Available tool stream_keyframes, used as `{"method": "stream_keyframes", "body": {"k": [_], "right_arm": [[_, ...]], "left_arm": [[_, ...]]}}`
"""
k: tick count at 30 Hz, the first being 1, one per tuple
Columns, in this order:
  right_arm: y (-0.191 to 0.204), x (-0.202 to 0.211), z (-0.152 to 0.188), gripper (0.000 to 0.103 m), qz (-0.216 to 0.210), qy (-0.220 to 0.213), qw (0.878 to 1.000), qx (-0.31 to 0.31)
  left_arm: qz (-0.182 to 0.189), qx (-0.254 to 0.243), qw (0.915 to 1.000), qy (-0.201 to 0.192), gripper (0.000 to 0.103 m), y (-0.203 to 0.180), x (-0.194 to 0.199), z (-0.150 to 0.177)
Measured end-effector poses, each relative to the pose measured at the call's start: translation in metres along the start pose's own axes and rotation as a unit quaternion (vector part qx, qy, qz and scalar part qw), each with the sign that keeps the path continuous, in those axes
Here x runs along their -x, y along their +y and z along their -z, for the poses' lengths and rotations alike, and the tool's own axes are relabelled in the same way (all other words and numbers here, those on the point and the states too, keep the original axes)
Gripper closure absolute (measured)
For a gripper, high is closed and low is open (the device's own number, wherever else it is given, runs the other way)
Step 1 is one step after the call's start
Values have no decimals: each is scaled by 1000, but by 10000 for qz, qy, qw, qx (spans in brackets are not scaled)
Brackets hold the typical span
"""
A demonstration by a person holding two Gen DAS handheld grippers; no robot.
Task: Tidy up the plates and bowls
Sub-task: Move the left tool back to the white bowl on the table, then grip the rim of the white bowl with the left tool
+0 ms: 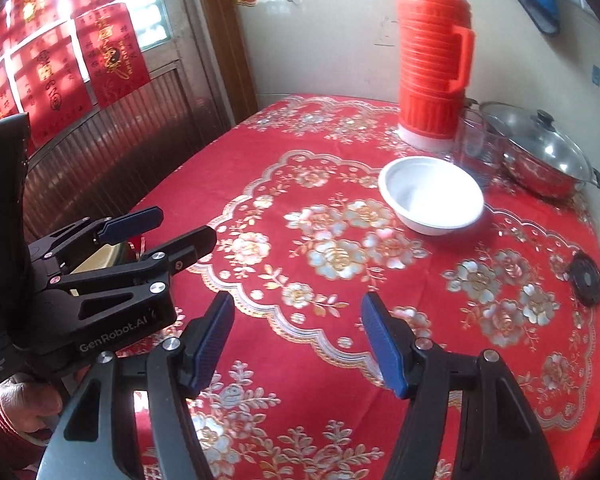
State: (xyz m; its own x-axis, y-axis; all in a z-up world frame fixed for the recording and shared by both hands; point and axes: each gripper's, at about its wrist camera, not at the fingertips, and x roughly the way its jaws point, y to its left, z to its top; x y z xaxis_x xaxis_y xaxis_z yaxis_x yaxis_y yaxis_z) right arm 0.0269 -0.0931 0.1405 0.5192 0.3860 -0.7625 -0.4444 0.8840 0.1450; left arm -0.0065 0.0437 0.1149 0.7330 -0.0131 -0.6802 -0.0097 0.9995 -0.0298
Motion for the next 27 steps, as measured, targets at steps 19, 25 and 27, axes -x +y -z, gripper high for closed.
{"method": "stream_keyframes", "body": {"k": [19,25,27], "right_arm": [[-128,-37,-48,37,403,66,9954,-863],[-164,-65,-64,37,320,183,9926,-1161],[-171,-75,-68,37,264,236,9919,-1222]], "left_arm": [[92,-1,9984,555,39,-59,-114,-59],[61,173,9970,755,39,-65,-152,-83],[36,202,9963,833,39,-68,-164,-89]]}}
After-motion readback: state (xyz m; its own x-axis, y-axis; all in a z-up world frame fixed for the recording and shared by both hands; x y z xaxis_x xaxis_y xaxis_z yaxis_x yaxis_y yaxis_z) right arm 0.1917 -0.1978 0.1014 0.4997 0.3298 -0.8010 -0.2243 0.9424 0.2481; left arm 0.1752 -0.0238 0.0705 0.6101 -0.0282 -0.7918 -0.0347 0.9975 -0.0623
